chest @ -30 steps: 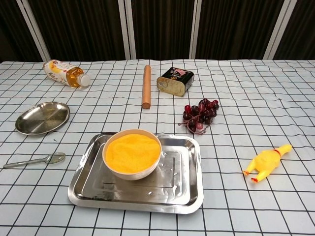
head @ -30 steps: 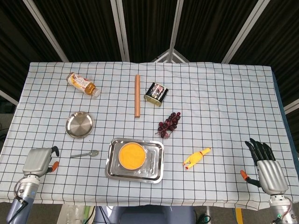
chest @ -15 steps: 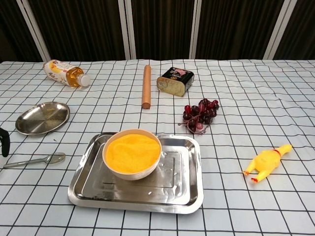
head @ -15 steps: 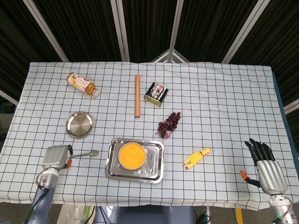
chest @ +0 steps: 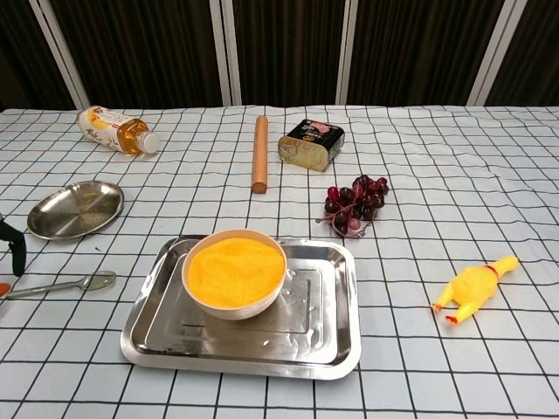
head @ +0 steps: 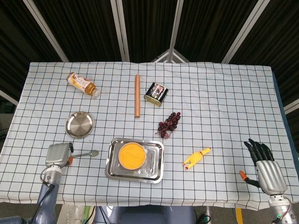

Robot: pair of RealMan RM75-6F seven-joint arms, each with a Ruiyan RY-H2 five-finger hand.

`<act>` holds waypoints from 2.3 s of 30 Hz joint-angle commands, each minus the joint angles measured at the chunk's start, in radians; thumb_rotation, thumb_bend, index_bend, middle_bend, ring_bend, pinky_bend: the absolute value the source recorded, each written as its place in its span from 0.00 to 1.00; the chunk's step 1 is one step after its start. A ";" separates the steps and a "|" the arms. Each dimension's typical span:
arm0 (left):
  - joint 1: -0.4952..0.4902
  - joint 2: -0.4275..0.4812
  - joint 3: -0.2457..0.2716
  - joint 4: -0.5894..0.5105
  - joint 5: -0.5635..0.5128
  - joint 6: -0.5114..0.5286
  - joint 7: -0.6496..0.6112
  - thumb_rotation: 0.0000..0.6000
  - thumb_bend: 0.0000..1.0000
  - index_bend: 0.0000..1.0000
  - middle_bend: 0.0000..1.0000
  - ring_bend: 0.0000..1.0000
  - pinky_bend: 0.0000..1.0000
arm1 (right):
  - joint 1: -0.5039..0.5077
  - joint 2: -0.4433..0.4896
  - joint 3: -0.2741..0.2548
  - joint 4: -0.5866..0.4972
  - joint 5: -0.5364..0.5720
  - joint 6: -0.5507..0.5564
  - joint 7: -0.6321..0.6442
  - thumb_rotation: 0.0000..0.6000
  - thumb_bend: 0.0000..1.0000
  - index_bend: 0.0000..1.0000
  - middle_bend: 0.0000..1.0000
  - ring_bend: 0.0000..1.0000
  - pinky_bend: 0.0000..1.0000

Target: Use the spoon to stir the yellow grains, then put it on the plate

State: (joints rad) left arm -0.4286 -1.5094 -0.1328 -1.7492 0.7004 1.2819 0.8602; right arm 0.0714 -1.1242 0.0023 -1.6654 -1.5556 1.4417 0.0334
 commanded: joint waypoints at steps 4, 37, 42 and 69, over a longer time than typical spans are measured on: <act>-0.013 -0.033 0.008 0.036 0.006 0.017 -0.010 1.00 0.53 0.46 1.00 1.00 1.00 | 0.000 0.000 -0.001 0.000 -0.001 0.001 0.001 1.00 0.32 0.00 0.00 0.00 0.00; -0.033 -0.084 0.046 0.062 0.021 0.042 -0.005 1.00 0.50 0.48 1.00 1.00 1.00 | -0.003 -0.001 -0.003 -0.001 -0.005 0.005 -0.003 1.00 0.32 0.00 0.00 0.00 0.00; -0.035 -0.090 0.045 0.073 0.014 0.046 -0.001 1.00 0.49 0.48 1.00 1.00 1.00 | -0.003 -0.002 -0.003 -0.002 -0.004 0.005 -0.003 1.00 0.32 0.00 0.00 0.00 0.00; -0.040 -0.103 0.054 0.093 0.011 0.050 0.008 1.00 0.50 0.51 1.00 1.00 1.00 | -0.005 -0.001 -0.003 -0.005 -0.001 0.004 -0.006 1.00 0.32 0.00 0.00 0.00 0.00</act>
State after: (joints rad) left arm -0.4690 -1.6121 -0.0786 -1.6563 0.7115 1.3321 0.8684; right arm 0.0666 -1.1255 -0.0002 -1.6700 -1.5566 1.4458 0.0274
